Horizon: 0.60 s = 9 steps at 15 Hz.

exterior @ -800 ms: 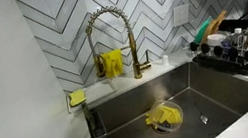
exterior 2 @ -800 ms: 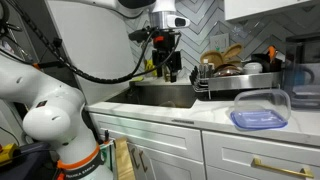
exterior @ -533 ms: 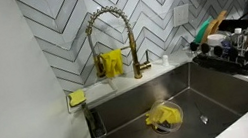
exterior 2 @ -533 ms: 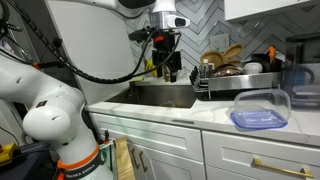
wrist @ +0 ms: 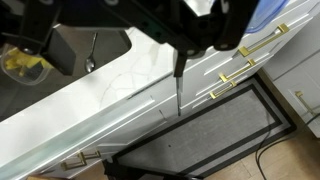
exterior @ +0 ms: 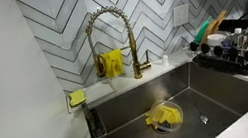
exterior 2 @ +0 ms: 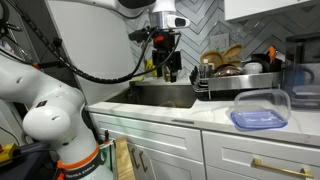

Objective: Put the container on the drying rack

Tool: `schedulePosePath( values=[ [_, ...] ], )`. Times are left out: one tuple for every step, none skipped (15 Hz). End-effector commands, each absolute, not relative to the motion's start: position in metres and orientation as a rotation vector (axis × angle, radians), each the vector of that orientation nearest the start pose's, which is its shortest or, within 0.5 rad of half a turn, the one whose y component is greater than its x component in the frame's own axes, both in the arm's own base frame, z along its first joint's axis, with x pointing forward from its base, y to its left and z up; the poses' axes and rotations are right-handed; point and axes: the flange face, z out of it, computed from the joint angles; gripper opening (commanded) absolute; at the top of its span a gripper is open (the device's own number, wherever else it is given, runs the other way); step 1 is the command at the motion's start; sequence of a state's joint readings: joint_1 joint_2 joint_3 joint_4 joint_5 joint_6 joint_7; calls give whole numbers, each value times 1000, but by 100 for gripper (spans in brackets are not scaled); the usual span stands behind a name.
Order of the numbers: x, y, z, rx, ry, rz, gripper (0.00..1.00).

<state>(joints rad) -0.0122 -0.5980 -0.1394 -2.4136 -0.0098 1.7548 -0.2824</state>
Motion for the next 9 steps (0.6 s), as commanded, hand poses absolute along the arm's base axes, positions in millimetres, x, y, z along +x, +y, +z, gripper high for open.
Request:
schedulePosePath(
  values=[
    [390,-100,494,-3007,3,109,100],
    [398,-117,486,-2985,61,109,100],
    [404,-135,479,-2960,119,110,100],
    [410,-154,471,-2922,163,123,100],
    [417,-173,463,-2888,232,130,100],
    [421,-191,456,-2836,271,161,100],
    [425,-208,450,-2810,314,162,100],
    [429,-227,444,-2779,357,161,100],
    [433,-242,438,-2760,397,137,100]
  ],
)
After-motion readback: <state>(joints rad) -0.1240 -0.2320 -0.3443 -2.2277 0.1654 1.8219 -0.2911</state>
